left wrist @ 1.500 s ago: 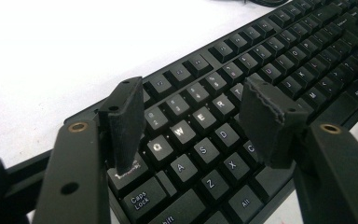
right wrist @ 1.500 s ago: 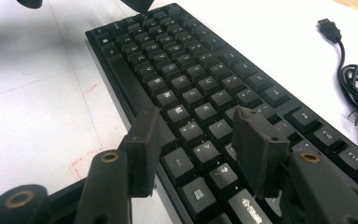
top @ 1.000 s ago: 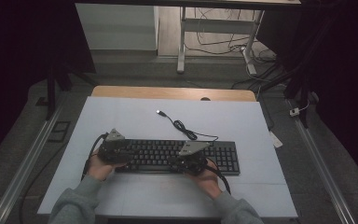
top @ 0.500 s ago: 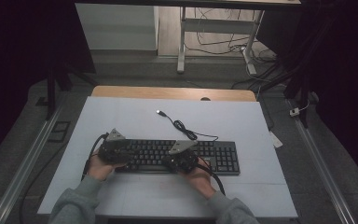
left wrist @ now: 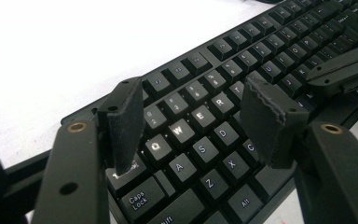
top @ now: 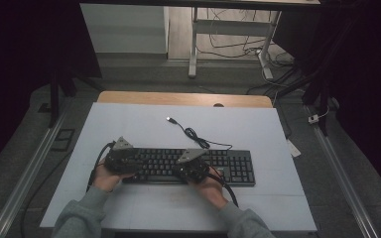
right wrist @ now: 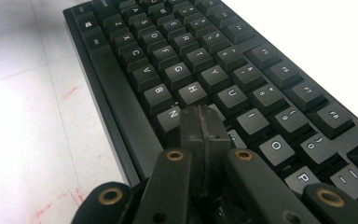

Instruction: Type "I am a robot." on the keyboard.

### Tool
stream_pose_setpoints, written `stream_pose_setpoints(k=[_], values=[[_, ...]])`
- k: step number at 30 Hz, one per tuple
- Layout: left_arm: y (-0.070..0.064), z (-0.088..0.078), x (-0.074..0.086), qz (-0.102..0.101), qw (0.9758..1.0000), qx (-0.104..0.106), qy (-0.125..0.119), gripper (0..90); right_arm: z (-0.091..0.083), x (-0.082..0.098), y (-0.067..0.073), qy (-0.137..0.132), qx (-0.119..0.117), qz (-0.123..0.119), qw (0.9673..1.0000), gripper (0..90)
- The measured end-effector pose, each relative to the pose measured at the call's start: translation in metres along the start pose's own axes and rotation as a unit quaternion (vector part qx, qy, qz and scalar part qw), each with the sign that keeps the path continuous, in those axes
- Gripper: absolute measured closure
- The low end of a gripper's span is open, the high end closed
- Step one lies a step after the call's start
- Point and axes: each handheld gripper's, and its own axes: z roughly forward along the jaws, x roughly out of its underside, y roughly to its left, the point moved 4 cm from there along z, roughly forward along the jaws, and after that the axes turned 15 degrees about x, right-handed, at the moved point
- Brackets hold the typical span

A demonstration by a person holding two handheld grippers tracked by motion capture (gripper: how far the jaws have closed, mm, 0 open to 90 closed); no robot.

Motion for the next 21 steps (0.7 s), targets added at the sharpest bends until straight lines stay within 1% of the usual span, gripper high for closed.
stream_pose_setpoints(k=[3, 5, 6, 7, 9, 11, 16, 17, 21], values=[[0.0, -0.001, 0.0, 0.001, 1.0, 0.0, -0.001, 39.6, -0.002, -0.001, -0.001, -0.005, -0.001, -0.003, 1.0, 89.7], [0.001, -0.002, 0.0, 0.0, 1.0, 0.0, -0.003, 39.7, -0.006, -0.003, -0.003, -0.017, -0.001, 0.006, 0.9998, 89.7], [0.001, -0.003, 0.0, -0.001, 1.0, 0.0, -0.005, 39.7, -0.01, -0.004, -0.006, -0.023, 0.001, 0.01, 0.9997, 89.7], [0.001, -0.003, 0.0, -0.001, 1.0, 0.0, -0.005, 39.7, -0.013, -0.004, -0.008, -0.032, 0.0, 0.02, 0.9993, 89.7], [0.001, -0.004, 0.0, -0.001, 1.0, 0.0, -0.005, 39.7, -0.019, -0.004, -0.015, -0.04, 0.004, 0.03, 0.9987, 89.7], [0.002, -0.004, 0.0, -0.001, 1.0, -0.001, -0.005, 39.7, -0.025, -0.002, -0.023, -0.041, 0.013, 0.033, 0.9985, 89.7], [0.002, -0.005, 0.0, -0.001, 1.0, -0.002, -0.007, 39.7, -0.037, 0.01, -0.038, -0.04, 0.022, 0.049, 0.9978, 88.9], [0.002, -0.005, 0.0, -0.001, 1.0, -0.002, -0.006, 39.7, -0.039, 0.012, -0.04, -0.044, 0.024, 0.053, 0.9973, 84.7], [0.002, -0.004, 0.0, -0.001, 1.0, -0.002, -0.006, 39.6, -0.049, 0.022, -0.05, -0.042, 0.041, 0.056, 0.9967, 73.9]])
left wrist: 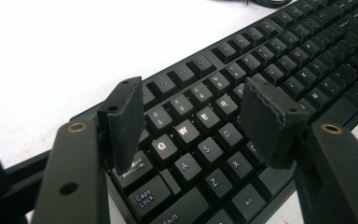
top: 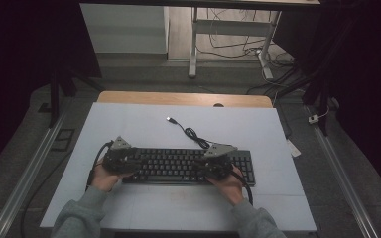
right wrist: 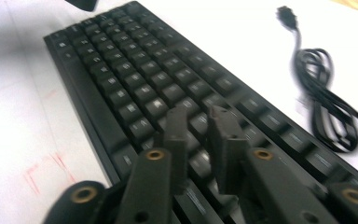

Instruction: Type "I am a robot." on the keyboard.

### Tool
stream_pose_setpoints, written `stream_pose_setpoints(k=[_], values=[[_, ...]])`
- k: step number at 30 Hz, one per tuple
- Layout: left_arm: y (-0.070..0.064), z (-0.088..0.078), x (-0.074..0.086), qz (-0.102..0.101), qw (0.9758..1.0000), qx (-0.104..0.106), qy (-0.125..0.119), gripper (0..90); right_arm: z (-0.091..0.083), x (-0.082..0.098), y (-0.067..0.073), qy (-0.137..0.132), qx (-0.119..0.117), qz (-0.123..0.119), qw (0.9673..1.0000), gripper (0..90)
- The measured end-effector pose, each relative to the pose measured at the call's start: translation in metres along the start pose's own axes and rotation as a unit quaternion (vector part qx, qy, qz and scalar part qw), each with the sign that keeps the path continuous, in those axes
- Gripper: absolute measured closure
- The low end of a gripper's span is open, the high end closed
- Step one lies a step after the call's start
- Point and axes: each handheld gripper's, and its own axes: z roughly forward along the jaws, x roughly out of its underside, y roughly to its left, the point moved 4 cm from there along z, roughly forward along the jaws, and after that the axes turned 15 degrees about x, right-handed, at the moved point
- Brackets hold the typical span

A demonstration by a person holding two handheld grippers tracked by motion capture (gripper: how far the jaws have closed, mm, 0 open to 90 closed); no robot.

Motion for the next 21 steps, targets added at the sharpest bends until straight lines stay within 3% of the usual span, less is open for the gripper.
stream_pose_setpoints(k=[7, 21], values=[[0.001, 0.0, 0.0, -0.001, 1.0, 0.0, -0.001, 39.6, -0.013, 0.012, -0.019, -0.001, 0.021, 0.017, 0.9996, 62.4], [0.001, 0.0, 0.0, -0.002, 1.0, 0.0, -0.001, 39.4, -0.033, 0.033, -0.039, 0.004, 0.042, 0.029, 0.9987, 58.4]])
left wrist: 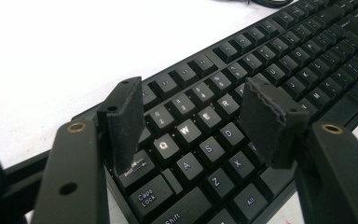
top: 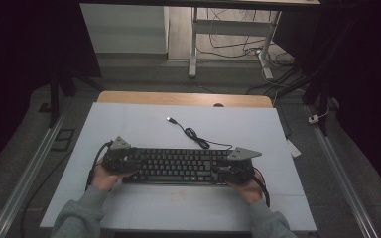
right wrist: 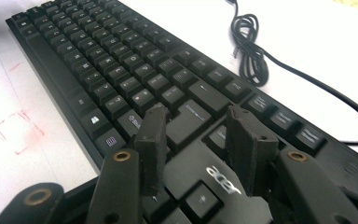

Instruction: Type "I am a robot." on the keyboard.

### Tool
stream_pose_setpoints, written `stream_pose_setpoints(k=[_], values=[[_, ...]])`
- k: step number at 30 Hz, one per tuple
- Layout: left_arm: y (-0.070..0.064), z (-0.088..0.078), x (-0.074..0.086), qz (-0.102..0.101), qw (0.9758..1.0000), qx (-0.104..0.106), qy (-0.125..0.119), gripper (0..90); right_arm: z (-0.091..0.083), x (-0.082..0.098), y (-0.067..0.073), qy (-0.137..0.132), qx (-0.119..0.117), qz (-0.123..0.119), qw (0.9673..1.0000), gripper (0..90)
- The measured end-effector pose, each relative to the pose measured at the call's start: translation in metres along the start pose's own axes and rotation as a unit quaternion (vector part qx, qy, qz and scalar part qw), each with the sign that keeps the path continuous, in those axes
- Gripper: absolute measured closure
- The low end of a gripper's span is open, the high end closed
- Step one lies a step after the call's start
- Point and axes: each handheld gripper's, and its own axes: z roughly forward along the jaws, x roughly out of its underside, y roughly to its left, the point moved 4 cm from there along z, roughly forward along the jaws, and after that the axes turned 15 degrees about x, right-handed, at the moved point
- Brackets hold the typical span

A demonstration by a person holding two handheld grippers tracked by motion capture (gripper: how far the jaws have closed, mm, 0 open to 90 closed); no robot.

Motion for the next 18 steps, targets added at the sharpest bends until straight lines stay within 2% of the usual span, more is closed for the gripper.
stream_pose_setpoints(k=[15, 18], values=[[-0.0019, 0.0002, -0.0003, 0.002, 1.0, 0.003, 0.001, 39.7, 0.0, 0.0018, -0.0011, 0.001, 0.002, -0.005, 1.0, 58.0], [-0.005, 0.0002, -0.0012, 0.009, 0.9999, 0.007, 0.001, 40.5, 0.0001, 0.0019, -0.0011, 0.001, 0.002, -0.005, 1.0, 57.9]])
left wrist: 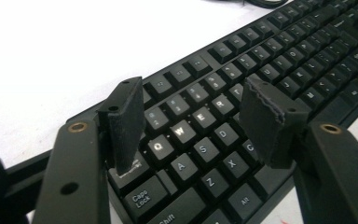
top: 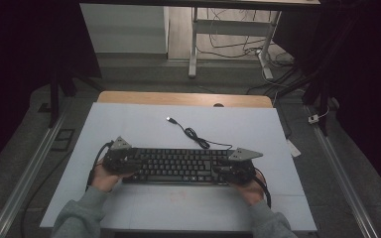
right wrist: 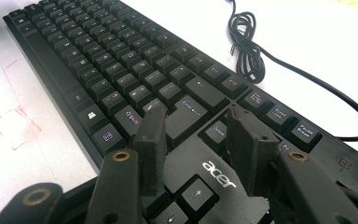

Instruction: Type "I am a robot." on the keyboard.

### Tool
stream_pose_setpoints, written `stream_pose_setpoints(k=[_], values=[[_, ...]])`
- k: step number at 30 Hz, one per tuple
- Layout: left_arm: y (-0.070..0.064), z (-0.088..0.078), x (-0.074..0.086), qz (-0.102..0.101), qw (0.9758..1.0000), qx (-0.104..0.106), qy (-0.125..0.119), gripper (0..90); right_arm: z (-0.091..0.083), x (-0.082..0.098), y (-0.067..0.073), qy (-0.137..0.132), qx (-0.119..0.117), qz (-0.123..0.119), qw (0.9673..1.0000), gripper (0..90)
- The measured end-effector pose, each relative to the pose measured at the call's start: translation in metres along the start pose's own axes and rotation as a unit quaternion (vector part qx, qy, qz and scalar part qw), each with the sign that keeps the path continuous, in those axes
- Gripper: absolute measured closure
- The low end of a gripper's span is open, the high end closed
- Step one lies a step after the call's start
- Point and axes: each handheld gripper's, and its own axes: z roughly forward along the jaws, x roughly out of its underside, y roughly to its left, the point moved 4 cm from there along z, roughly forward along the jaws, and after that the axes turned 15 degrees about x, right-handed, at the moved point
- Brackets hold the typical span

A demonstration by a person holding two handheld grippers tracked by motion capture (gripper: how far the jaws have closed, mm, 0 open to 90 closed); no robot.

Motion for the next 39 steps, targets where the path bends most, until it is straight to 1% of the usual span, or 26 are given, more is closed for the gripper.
stream_pose_setpoints(k=[3, 5, 10, 13, 16, 18, 22, 26, 29, 31, 35, 39], values=[[-0.004, 0.001, -0.001, 0.006, 1.0, 0.006, 0.001, 42.4, 0.0, 0.0, 0.0, 0.0, 0.0, 0.0, 1.0, 57.8], [-0.006, 0.002, -0.001, 0.01, 0.9998, 0.014, 0.004, 45.2, 0.001, 0.0, 0.0, 0.001, 0.0, -0.001, 1.0, 57.8], [-0.016, 0.006, -0.001, 0.029, 0.9987, 0.039, 0.016, 58.1, 0.001, 0.0, 0.0, 0.002, 0.001, -0.002, 1.0, 57.5], [-0.024, 0.01, 0.0, 0.044, 0.997, 0.055, 0.032, 68.8, 0.001, 0.001, 0.0, 0.003, 0.002, -0.003, 1.0, 57.4], [-0.031, 0.016, 0.002, 0.057, 0.9944, 0.075, 0.048, 82.1, 0.002, 0.001, 0.0, 0.004, 0.002, -0.003, 1.0, 57.3], [-0.036, 0.02, 0.003, 0.065, 0.9924, 0.086, 0.059, 88.5, 0.002, 0.001, 0.0, 0.004, 0.003, -0.004, 1.0, 57.3], [-0.045, 0.029, 0.006, 0.076, 0.9887, 0.102, 0.079, 88.8, 0.002, 0.001, 0.0, 0.003, 0.004, -0.004, 1.0, 57.1], [-0.051, 0.037, 0.01, 0.086, 0.9858, 0.109, 0.095, 88.8, 0.002, 0.001, 0.0, 0.003, 0.005, -0.005, 1.0, 57.1], [-0.052, 0.04, 0.011, 0.086, 0.9853, 0.108, 0.1, 88.7, 0.002, 0.001, -0.001, 0.004, 0.005, -0.005, 1.0, 57.1], [-0.052, 0.041, 0.012, 0.085, 0.9855, 0.108, 0.101, 88.7, 0.002, 0.001, 0.0, 0.005, 0.006, -0.007, 0.9999, 57.0], [-0.05, 0.043, 0.014, 0.085, 0.9853, 0.1, 0.109, 88.7, 0.003, 0.002, 0.0, 0.005, 0.006, -0.008, 0.9999, 57.0], [-0.05, 0.044, 0.014, 0.084, 0.9851, 0.102, 0.11, 88.7, 0.002, 0.001, 0.0, 0.005, 0.006, -0.009, 0.9999, 56.9]])
